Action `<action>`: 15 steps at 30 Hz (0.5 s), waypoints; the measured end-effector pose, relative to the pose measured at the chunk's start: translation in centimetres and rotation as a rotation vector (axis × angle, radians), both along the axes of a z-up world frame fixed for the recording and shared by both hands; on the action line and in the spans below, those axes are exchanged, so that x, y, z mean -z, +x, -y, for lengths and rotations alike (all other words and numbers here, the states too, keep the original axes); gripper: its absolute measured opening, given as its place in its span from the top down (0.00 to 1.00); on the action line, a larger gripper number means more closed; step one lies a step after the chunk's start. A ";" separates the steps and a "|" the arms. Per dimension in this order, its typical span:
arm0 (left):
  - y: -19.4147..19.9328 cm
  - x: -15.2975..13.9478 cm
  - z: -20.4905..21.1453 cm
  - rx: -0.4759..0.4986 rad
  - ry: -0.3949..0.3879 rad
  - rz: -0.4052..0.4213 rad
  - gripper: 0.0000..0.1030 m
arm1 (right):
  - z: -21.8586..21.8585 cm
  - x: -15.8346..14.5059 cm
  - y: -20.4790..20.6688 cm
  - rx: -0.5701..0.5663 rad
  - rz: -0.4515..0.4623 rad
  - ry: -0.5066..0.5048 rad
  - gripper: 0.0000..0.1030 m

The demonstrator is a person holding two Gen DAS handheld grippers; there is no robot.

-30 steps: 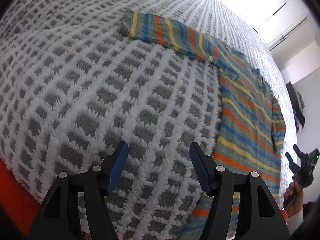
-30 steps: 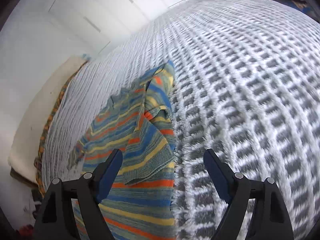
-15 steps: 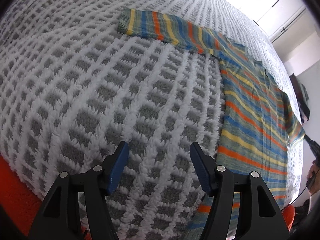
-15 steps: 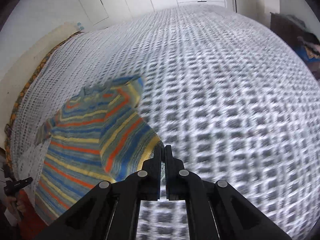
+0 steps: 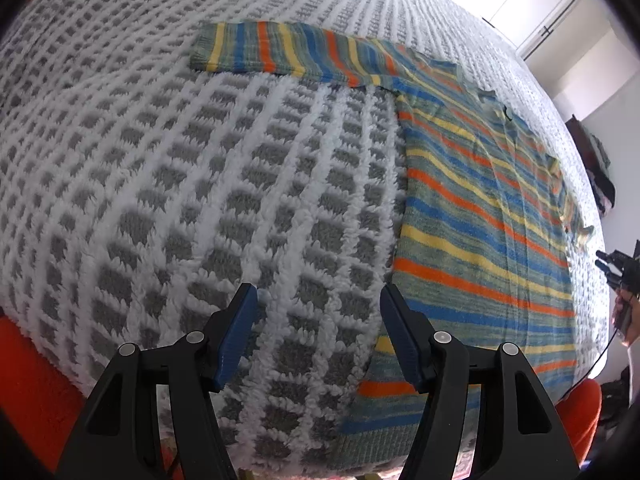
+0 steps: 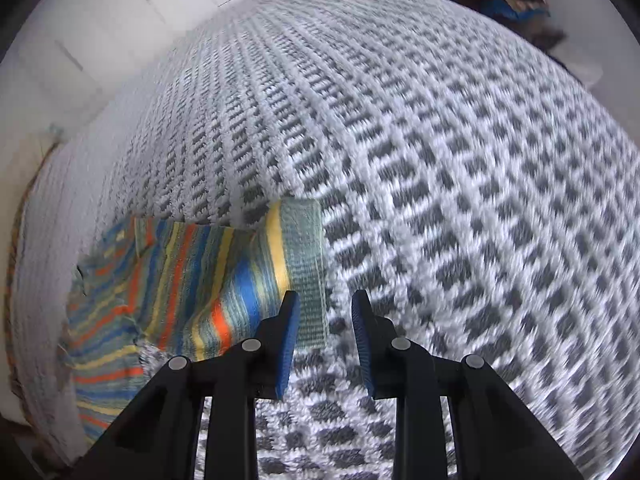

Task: Fold small clothes

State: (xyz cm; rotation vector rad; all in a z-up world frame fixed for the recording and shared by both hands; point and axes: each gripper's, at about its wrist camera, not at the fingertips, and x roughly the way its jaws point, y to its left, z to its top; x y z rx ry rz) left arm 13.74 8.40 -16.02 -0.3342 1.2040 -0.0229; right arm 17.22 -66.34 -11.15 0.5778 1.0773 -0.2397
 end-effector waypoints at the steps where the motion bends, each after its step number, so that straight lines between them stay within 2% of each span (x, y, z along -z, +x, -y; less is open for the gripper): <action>1: -0.1 0.2 -0.1 -0.003 -0.003 -0.006 0.36 | 0.5 0.8 -0.9 0.038 0.016 0.071 0.73; 4: -0.2 0.3 -0.2 -0.016 -0.012 -0.010 0.36 | 0.7 3.5 -2.9 0.116 0.053 0.309 0.73; 6: -0.3 0.2 -0.2 -0.023 -0.017 -0.008 0.36 | 0.5 4.9 -3.6 0.155 0.088 0.420 0.72; 7: -0.2 0.2 -0.2 -0.025 -0.018 -0.008 0.36 | 0.4 5.5 -3.8 0.174 0.100 0.451 0.69; 8: -0.2 0.3 -0.1 -0.024 -0.020 -0.009 0.36 | 0.4 6.1 -3.9 0.201 0.116 0.477 0.58; 9: -0.2 0.3 -0.1 -0.022 -0.019 -0.012 0.36 | 0.5 6.6 -4.1 0.230 0.137 0.497 0.52; 11: -0.3 0.5 0.0 -0.018 -0.014 -0.018 0.36 | 0.5 7.3 -4.8 0.288 0.181 0.534 0.52; 13: -0.3 0.6 0.1 -0.017 -0.013 -0.025 0.36 | 0.5 7.9 -4.8 0.315 0.217 0.555 0.79; 14: -0.4 0.5 0.2 -0.019 -0.012 -0.027 0.36 | 0.5 8.0 -4.7 0.312 0.217 0.542 0.96; 15: -0.5 0.3 0.2 -0.019 -0.015 -0.023 0.36 | 0.3 7.8 -4.8 0.310 0.206 0.517 0.96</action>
